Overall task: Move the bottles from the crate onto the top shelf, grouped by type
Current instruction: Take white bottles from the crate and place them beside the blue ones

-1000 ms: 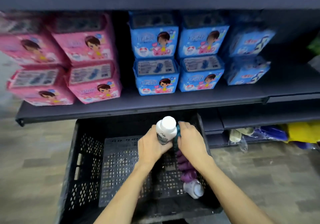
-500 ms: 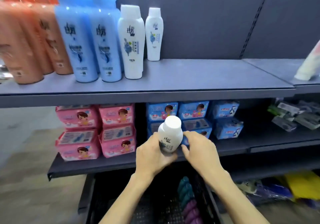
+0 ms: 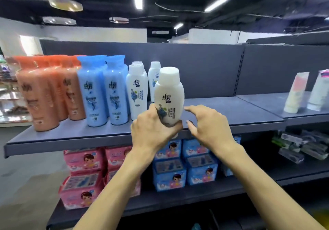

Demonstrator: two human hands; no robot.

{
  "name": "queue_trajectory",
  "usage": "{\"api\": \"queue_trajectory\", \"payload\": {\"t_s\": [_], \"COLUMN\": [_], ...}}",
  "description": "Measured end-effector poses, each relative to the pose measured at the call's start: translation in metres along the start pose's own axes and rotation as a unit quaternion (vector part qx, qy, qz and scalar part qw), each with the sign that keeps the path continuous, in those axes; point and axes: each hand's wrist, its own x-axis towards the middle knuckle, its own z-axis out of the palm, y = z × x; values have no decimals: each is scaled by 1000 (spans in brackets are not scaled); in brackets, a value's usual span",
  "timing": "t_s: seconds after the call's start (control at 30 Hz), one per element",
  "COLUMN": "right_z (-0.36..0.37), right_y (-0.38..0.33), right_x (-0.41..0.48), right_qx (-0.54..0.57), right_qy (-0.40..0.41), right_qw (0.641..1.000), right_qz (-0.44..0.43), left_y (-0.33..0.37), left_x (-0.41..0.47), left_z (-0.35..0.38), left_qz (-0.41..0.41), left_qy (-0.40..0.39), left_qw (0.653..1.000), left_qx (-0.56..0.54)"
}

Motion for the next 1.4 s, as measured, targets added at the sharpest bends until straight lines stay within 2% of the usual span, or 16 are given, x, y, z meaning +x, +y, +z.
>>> {"api": "queue_trajectory", "payload": {"t_s": [0.1,0.4,0.67,0.9,1.2,1.4], "right_z": [-4,17,44,67,90,115], "right_y": [8,36,60,62,52,46], "right_x": [29,68,84,103,148,153], "right_qx": [-2,-8,18,42,-8,27], "right_qy": [6,-51,-66,-74,-71,-63], "right_qw": [1000,999,997,995,997,998], "right_qz": [2,1,-24,-49,-24,-11], "left_y": [4,-3,-5,-10,-18,-25], "left_x": [27,54,66,80,104,117], "left_z": [7,56,82,101,126,136], "left_qz": [-6,-74,-142,-163,-190,-194], "left_qy": [-12,-42,-25,-14,-8,-17], "left_qw": [999,992,983,978,971,969], "left_qx": [29,96,110,130,141,154]}}
